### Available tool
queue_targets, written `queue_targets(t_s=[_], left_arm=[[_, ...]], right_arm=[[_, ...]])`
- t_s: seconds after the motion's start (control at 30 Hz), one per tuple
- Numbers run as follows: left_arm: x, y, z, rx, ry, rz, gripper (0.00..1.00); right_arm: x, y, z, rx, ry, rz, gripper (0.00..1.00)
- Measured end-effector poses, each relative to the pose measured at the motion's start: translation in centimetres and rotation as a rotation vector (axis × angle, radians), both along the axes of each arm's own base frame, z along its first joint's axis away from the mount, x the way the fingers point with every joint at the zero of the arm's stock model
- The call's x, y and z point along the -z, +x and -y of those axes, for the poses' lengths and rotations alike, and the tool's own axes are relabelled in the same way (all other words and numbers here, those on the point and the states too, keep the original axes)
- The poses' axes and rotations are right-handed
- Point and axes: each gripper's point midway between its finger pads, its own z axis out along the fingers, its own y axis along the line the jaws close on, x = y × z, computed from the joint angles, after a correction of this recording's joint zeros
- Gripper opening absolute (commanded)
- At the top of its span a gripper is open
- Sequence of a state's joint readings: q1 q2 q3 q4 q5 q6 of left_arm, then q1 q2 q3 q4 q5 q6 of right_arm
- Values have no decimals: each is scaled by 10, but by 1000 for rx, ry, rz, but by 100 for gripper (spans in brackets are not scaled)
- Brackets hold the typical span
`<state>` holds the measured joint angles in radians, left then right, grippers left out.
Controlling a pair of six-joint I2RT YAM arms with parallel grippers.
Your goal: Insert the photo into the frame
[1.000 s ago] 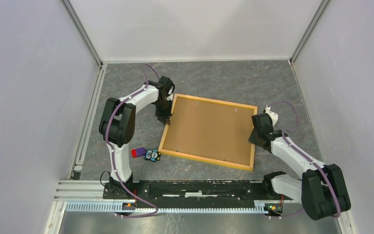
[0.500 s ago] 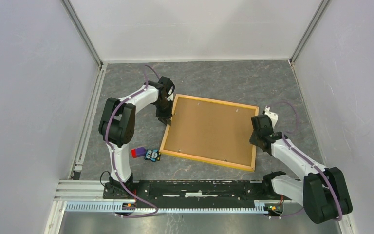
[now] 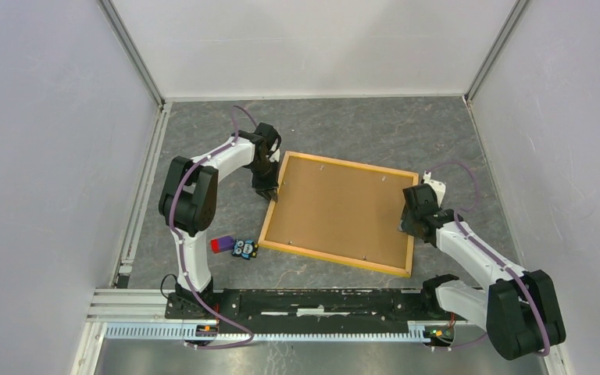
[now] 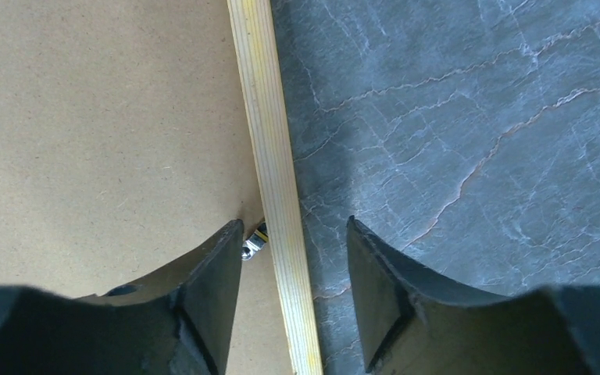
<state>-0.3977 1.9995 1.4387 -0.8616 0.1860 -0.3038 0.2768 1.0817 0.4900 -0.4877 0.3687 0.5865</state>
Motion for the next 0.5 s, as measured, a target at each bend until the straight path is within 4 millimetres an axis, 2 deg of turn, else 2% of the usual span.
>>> queue_targets(t_s=[0.13,0.23,0.27,0.4,0.5], left_arm=[[0,0,0,0,0,0,2],[0,0,1,0,-3,-1,2],[0,0,1,1,-7,-1,2],[0,-1,2,0,-8,-1,2],[0,-1,2,-1,-10,-1,2]], right_arm=[[1,-1,0,20,8,1,39],[2,-1,-2,52,33,11,23],[3,0,-3,57,39,14,20],[5,0,-1,75,35,19,19],[6,0,-1,71,33,18,27]])
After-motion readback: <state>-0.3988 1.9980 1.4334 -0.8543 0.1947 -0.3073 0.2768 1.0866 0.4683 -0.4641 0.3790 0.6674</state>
